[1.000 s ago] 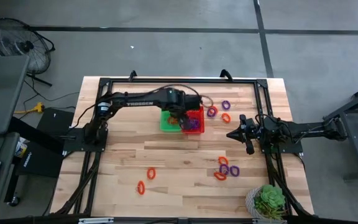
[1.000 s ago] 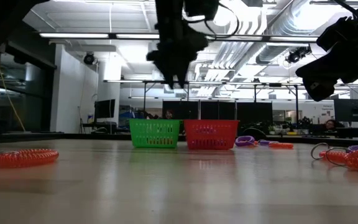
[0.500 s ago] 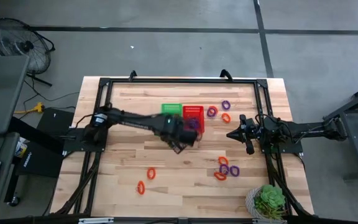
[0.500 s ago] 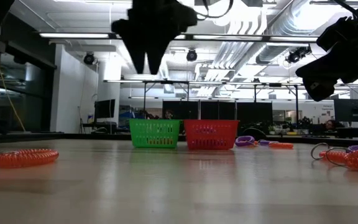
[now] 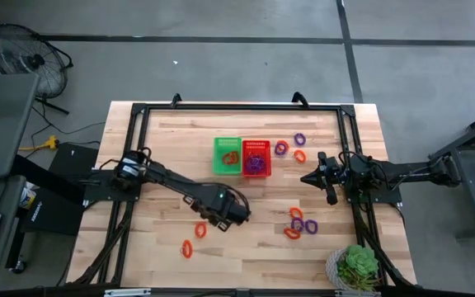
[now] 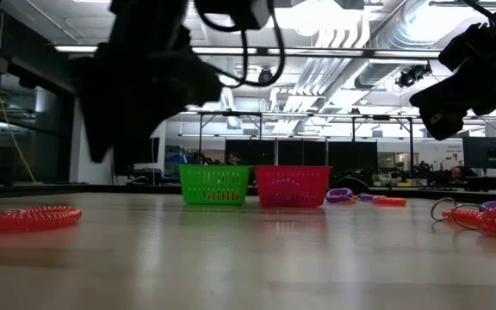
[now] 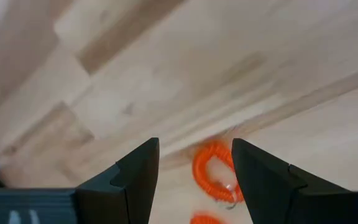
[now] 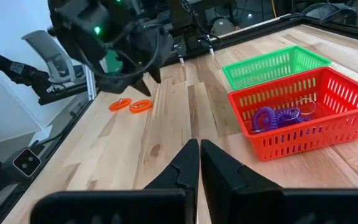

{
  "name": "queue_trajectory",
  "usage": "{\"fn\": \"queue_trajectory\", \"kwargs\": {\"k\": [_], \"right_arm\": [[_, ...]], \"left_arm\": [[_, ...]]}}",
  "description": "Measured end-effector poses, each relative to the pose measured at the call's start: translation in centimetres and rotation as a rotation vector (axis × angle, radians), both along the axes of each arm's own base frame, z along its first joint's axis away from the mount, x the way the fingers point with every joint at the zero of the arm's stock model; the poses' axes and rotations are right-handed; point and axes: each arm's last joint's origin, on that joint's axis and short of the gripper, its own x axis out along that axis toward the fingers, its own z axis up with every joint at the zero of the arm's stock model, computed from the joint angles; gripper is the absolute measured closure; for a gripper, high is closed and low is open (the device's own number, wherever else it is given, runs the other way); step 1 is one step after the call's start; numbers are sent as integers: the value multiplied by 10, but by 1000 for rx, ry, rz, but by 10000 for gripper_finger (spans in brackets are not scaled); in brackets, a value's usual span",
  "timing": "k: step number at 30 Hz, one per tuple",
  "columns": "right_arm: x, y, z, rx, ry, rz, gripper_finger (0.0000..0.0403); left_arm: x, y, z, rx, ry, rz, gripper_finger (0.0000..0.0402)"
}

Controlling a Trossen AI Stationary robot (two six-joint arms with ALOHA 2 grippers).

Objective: Sort spring keychains
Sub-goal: Put the orange spring keychain into the green bin

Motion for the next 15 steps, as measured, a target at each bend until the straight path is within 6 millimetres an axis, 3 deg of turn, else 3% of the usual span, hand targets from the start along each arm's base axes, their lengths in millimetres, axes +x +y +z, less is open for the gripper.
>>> {"fn": "queue_trajectory", "kwargs": {"k": [15], "right_arm": [[0, 0, 0, 0, 0, 0, 391]], "left_arm": [[-23, -35, -28, -32, 38, 57, 204]]}}
